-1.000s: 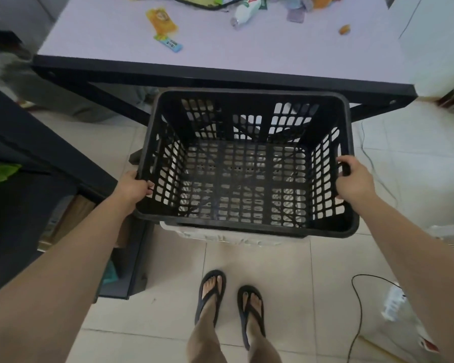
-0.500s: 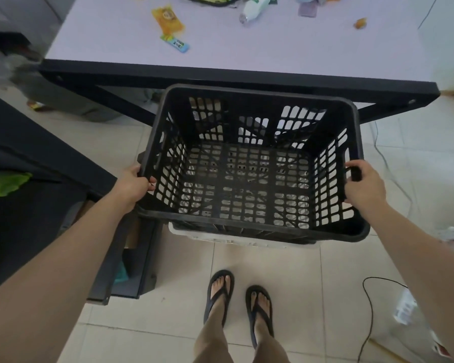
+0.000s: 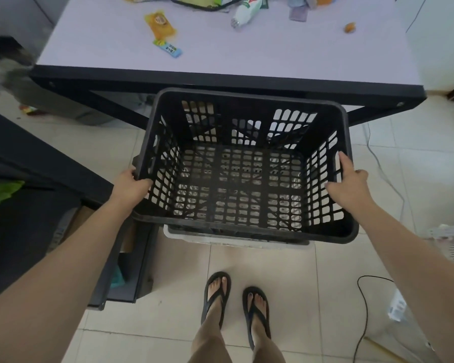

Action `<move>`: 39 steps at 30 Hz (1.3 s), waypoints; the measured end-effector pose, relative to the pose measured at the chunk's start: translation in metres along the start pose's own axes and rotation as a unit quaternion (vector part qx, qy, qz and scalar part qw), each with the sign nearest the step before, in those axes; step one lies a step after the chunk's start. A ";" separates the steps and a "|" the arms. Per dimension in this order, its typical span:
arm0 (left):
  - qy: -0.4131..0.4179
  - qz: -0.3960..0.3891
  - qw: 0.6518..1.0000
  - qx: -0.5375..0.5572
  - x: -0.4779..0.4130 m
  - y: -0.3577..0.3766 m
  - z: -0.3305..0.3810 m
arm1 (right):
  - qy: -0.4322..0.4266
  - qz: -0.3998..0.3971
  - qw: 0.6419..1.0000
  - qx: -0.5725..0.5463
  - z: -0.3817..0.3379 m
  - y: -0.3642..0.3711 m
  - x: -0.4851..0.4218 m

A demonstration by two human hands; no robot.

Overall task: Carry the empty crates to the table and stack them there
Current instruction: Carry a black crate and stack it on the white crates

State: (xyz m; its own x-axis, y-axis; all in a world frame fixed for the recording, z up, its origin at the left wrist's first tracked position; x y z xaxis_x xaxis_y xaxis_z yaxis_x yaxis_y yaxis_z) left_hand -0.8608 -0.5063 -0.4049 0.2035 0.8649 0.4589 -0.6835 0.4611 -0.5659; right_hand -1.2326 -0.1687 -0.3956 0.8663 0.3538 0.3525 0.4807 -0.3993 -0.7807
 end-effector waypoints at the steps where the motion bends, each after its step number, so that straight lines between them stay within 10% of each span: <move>1: 0.000 0.006 1.000 -0.009 0.003 -0.002 -0.001 | -0.012 0.002 1.000 0.004 -0.004 -0.001 0.004; 17: 0.008 0.096 0.994 -0.054 0.040 -0.006 -0.026 | 0.153 -0.061 0.977 -0.134 0.052 -0.001 0.025; 39: -0.017 0.061 0.994 -0.089 0.043 -0.009 -0.031 | 0.114 -0.041 0.983 -0.140 0.054 -0.006 0.026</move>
State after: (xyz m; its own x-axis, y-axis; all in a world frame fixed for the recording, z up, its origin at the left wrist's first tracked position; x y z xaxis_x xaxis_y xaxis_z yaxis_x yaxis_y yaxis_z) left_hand -0.8236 -0.4674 -0.4014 0.1008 0.9104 0.4013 -0.5667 0.3841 -0.7289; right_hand -1.2201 -0.1111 -0.4095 0.8155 0.2093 0.5396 0.5412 -0.6063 -0.5827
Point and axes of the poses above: each hand's wrist, its own x-axis away from the middle knuckle, its own y-axis out of the palm, z = x × y, the point moved 8 cm from there along -x, towards the middle knuckle, and after that the axes turned 2 degrees about z, right-handed, at the moved point
